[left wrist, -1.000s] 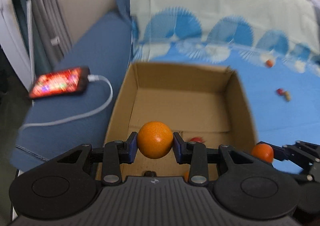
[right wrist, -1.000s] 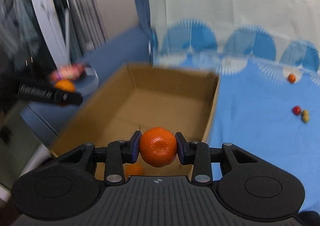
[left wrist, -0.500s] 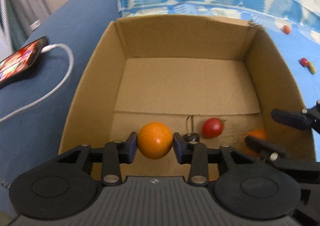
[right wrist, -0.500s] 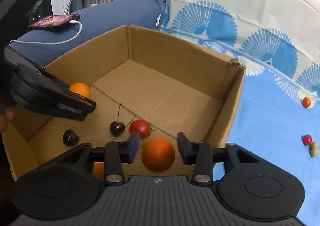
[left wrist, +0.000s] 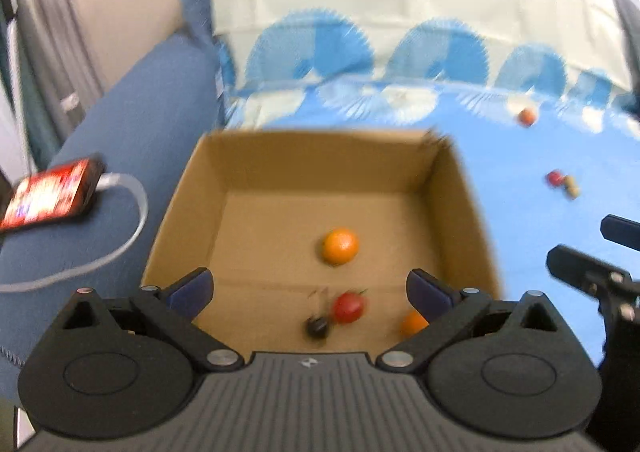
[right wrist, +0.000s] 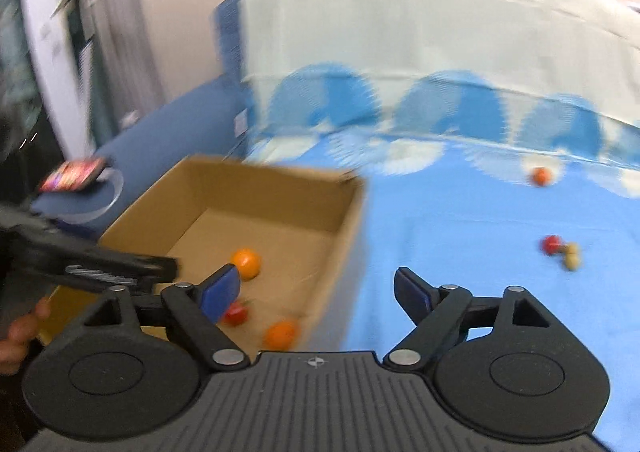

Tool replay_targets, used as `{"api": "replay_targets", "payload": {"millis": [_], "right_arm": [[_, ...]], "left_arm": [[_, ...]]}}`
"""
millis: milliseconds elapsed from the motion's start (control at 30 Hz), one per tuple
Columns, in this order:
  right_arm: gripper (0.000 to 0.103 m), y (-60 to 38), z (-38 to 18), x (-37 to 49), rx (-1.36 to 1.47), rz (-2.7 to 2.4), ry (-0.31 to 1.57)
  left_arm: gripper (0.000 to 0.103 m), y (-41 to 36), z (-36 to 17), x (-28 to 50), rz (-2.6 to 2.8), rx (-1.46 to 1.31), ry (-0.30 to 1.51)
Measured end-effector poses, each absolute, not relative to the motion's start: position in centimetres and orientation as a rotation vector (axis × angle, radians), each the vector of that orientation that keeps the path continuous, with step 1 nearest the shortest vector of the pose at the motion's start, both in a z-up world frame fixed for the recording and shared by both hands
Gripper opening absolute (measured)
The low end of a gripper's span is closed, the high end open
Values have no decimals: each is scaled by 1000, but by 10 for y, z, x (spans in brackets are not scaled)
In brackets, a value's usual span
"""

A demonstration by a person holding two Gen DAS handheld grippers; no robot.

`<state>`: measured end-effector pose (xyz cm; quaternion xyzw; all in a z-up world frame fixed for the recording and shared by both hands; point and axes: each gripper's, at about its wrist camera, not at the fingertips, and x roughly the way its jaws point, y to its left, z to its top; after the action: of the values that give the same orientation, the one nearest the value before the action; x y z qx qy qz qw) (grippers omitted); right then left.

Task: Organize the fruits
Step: 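Open the left gripper to drop its orange while the right releases its orange, then grasp a red tomato with the left gripper while the right grasps a yellow pear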

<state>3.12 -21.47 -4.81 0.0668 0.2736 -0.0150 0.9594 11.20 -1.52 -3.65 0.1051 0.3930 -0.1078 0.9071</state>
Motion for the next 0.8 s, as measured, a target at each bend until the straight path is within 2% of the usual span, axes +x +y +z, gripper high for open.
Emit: {"api": "replay_targets", "payload": {"millis": [233,533,567,733,800], "right_arm": [[88,-338,-66,26,115,-353,506],[88,-431,-143,62,147,-519,533],[85,-438,-154,72,145,-519,544],[59,-466,-202,113,156,-516,608],[57,-474,-209,126,181,-494,610]], "left_arm": [[103,-141,-16,131,-391,236,786],[103,-289,-86,194,-500,286,834],[103,-301,-95,201,-516,295,832],[103,-351,-135,239,-528,353,856],[103,-355,-144,250,-526,354,870]]}}
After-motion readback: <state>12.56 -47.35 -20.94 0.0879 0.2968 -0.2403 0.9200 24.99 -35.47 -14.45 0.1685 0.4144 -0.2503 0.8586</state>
